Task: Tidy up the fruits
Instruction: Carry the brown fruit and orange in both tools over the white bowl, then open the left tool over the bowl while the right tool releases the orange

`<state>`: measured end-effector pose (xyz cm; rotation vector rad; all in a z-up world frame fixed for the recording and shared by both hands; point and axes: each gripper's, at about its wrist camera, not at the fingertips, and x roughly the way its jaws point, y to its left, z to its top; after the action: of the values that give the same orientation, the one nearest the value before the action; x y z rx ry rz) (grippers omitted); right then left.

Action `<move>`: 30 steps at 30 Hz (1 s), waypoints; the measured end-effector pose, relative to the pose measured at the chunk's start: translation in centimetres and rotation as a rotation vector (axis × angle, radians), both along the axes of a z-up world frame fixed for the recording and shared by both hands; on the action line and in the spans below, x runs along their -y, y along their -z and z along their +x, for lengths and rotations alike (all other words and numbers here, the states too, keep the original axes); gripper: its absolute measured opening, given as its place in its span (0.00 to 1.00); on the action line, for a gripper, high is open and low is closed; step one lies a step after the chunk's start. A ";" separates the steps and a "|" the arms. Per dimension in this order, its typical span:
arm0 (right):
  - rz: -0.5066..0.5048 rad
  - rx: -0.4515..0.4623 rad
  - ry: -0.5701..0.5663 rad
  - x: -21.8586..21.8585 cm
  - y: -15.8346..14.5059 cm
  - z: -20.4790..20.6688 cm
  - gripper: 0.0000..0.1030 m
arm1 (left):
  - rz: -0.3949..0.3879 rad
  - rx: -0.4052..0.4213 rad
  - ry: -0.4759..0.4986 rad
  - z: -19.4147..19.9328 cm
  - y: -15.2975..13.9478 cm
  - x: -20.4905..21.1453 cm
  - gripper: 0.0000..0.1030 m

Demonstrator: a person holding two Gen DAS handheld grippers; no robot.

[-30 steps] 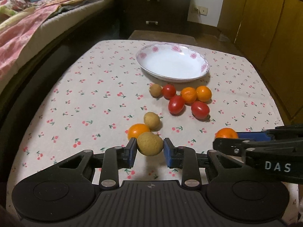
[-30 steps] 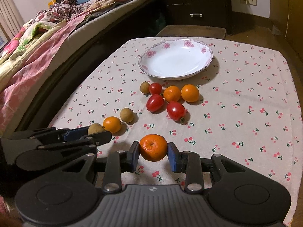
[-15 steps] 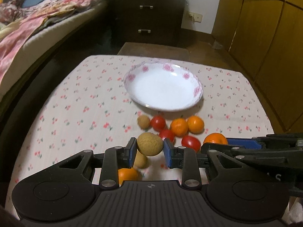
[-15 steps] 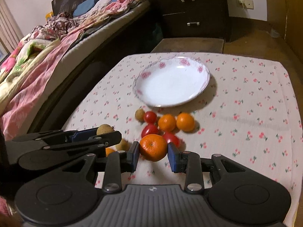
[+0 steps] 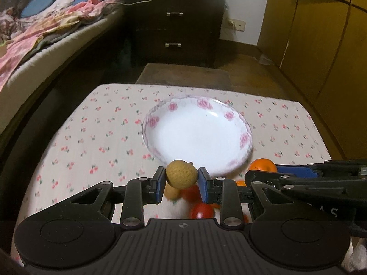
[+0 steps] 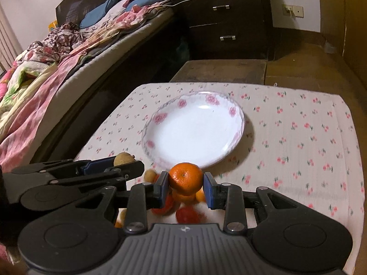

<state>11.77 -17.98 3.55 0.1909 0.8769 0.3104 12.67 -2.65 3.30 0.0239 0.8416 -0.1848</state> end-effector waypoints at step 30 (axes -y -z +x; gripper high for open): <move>-0.006 -0.052 -0.027 0.5 4.6 8.1 0.33 | 0.018 -0.090 -0.020 7.0 4.3 0.8 0.36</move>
<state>19.90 -18.45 -1.04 0.1824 0.9324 0.3290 19.69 -3.41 -0.97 0.0241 0.9331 -0.1600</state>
